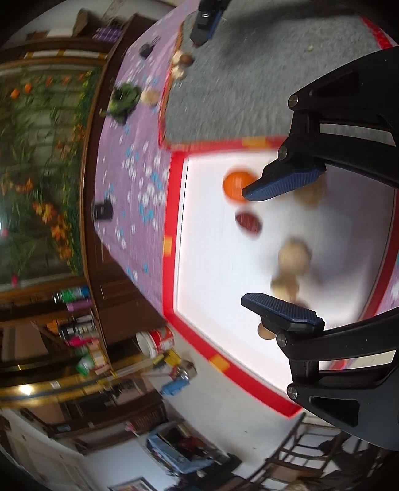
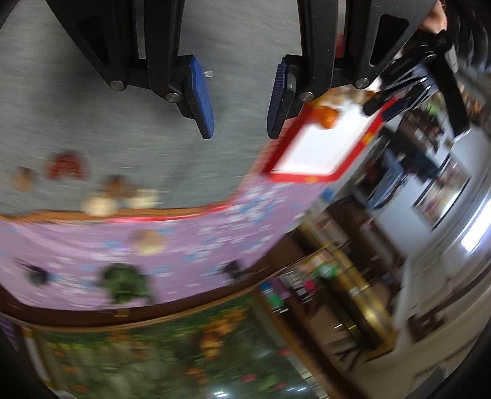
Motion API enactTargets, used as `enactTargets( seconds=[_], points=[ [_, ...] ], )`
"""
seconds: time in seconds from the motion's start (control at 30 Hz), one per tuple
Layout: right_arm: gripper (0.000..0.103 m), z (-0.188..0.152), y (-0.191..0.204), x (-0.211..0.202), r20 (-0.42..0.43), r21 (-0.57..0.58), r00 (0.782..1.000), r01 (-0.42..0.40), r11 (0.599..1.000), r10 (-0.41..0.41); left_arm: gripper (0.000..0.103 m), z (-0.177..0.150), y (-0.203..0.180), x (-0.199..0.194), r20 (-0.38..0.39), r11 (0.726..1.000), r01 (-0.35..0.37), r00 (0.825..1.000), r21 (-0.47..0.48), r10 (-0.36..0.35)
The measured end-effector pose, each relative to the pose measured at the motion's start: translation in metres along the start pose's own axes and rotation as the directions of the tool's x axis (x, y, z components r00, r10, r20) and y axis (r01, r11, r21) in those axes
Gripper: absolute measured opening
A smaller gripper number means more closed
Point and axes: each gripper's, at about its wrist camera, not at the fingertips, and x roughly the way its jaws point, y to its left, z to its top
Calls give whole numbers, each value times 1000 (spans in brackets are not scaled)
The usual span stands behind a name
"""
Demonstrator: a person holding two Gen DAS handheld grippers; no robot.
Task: Organize fruits
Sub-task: 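Grasp a brown nut on the mat with the left tool while the right grasps another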
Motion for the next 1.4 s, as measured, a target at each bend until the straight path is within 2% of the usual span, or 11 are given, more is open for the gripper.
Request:
enactTargets(
  seconds=[0.13, 0.33, 0.43, 0.57, 0.63, 0.7, 0.77, 0.87, 1.0, 1.07, 1.4],
  points=[
    [35, 5, -60, -42, 45, 87, 993, 101, 991, -106, 63, 5, -40, -7, 1, 993, 70, 998, 95, -71],
    [35, 21, -128, -83, 51, 162, 953, 286, 944, -298, 63, 18, -94, -12, -23, 966, 183, 983, 185, -182],
    [35, 35, -144, -76, 23, 171, 943, 323, 931, -332, 63, 27, -119, -14, -49, 943, 257, 966, 211, -252],
    [34, 52, -147, -49, -44, 160, 937, 350, 923, -347, 63, 33, -143, -17, -74, 924, 295, 955, 243, -286],
    [32, 55, -148, -30, -67, 135, 919, 394, 909, -389, 63, 33, -152, -17, -86, 918, 303, 953, 257, -290],
    [23, 54, -150, -12, -104, 110, 900, 434, 894, -424, 63, 33, -162, -15, -105, 912, 308, 951, 272, -290],
    [21, 56, -145, -7, -82, 59, 885, 463, 884, -458, 63, 33, -168, -11, -123, 906, 316, 948, 280, -293],
    [21, 52, -152, -13, -67, 64, 893, 449, 891, -445, 63, 41, -185, 0, -151, 897, 339, 939, 284, -307],
    [21, 54, -175, -30, -72, 187, 936, 353, 917, -345, 63, 58, -207, 24, -175, 894, 360, 930, 267, -323],
    [21, 54, -182, -31, -91, 232, 946, 325, 917, -312, 63, 65, -220, 37, -191, 889, 379, 922, 255, -338],
    [21, 57, -182, -29, -113, 259, 947, 321, 911, -301, 53, 84, -266, 95, -299, 861, 445, 880, 245, -369]
  ],
)
